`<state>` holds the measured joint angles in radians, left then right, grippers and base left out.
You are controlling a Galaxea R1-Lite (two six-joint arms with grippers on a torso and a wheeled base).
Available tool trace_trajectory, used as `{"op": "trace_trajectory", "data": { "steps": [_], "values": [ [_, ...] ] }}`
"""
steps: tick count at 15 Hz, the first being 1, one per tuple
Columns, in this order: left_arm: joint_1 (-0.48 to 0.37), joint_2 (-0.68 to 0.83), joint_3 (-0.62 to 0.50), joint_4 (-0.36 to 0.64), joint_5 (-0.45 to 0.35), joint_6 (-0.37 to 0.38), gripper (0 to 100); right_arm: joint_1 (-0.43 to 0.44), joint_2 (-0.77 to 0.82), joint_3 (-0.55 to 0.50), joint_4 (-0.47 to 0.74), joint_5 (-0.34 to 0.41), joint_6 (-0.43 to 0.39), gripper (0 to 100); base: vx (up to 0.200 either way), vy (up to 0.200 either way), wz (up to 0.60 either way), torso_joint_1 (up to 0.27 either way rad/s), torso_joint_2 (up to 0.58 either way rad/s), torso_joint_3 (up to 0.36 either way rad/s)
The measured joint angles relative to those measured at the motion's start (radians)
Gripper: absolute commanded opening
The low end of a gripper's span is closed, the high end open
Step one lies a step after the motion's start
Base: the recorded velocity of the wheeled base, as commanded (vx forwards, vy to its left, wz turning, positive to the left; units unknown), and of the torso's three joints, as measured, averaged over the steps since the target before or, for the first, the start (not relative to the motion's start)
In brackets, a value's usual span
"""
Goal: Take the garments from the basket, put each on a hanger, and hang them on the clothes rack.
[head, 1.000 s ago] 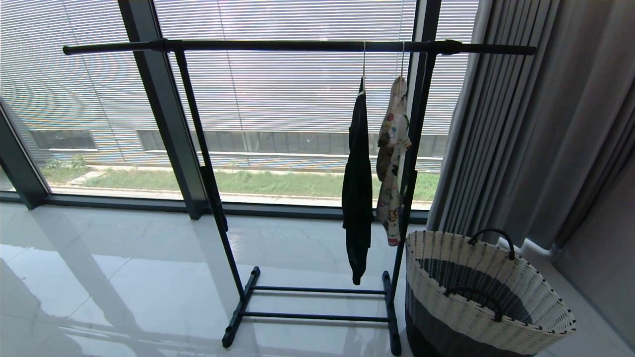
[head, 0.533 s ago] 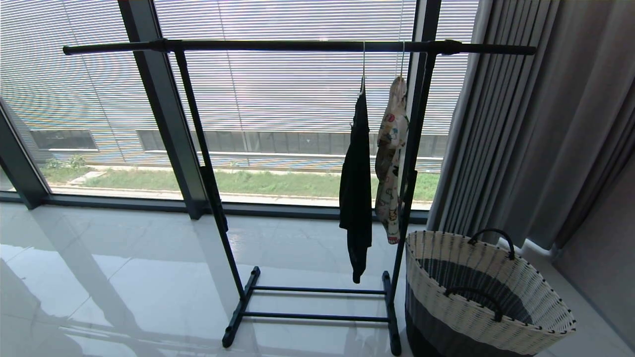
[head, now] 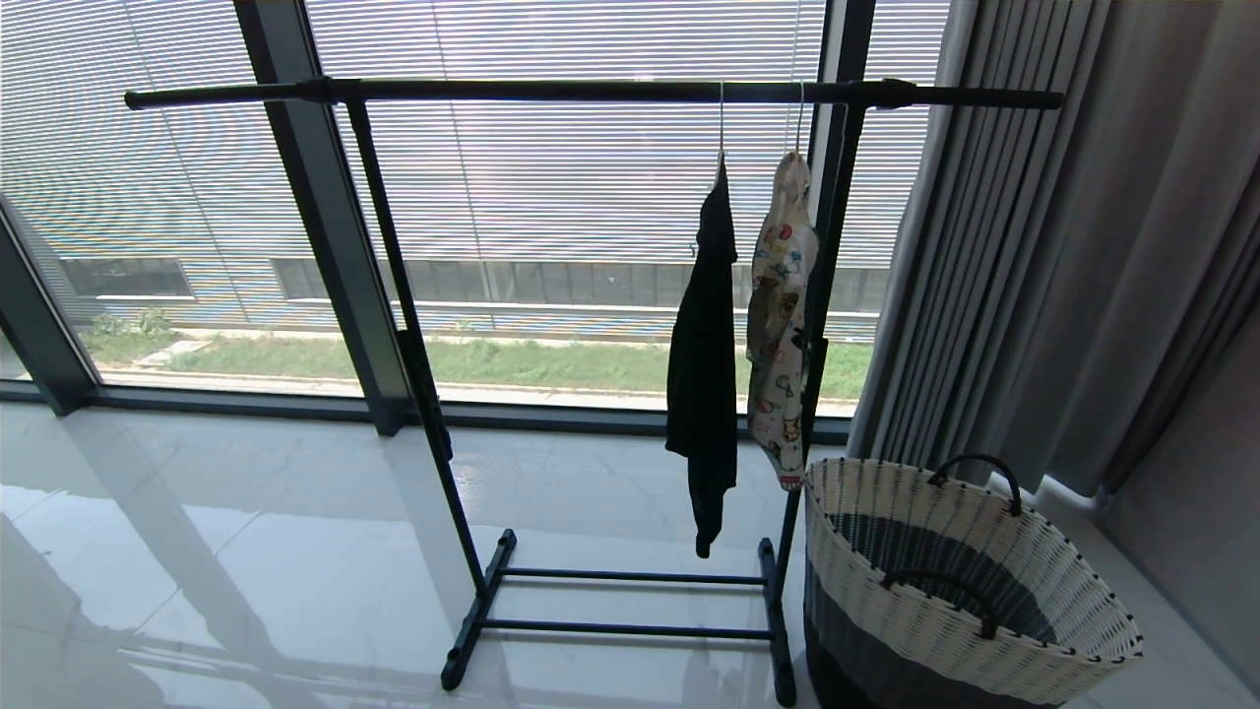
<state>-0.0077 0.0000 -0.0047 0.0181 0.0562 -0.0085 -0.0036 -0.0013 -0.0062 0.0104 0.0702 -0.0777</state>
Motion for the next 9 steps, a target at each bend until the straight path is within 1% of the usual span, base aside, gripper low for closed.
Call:
{"op": "trace_trajectory", "data": {
  "steps": [9],
  "values": [
    [0.0,0.0,0.0,0.0,0.0,0.0,100,0.001,0.0,0.003,-0.001,0.0,-0.011,100,0.0,0.0,0.0,0.0,0.0,0.0]
  ]
}}
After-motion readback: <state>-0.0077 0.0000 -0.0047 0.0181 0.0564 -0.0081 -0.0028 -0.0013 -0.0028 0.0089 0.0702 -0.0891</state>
